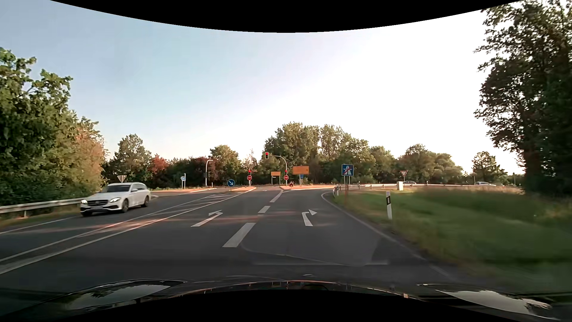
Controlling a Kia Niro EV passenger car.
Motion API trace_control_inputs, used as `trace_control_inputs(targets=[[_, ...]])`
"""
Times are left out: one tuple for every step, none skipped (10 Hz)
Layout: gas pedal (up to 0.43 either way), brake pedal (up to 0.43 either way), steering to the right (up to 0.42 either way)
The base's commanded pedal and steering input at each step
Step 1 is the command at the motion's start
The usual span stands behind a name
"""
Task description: Follow the waypoints while adhering to traffic rules and regulations
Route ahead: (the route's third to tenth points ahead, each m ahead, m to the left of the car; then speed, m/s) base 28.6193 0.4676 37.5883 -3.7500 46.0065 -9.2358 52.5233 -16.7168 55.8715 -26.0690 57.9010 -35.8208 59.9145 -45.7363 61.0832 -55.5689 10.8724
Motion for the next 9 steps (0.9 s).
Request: trace_control_inputs(targets=[[0.087,0.000,0.003],[0.087,0.000,0.003],[0.087,0.000,0.003],[0.087,0.000,0.003],[0.087,0.000,0.003],[0.098,0.000,0.003],[0.098,0.000,0.003],[0.110,0.000,0.003],[0.110,0.000,0.004]])
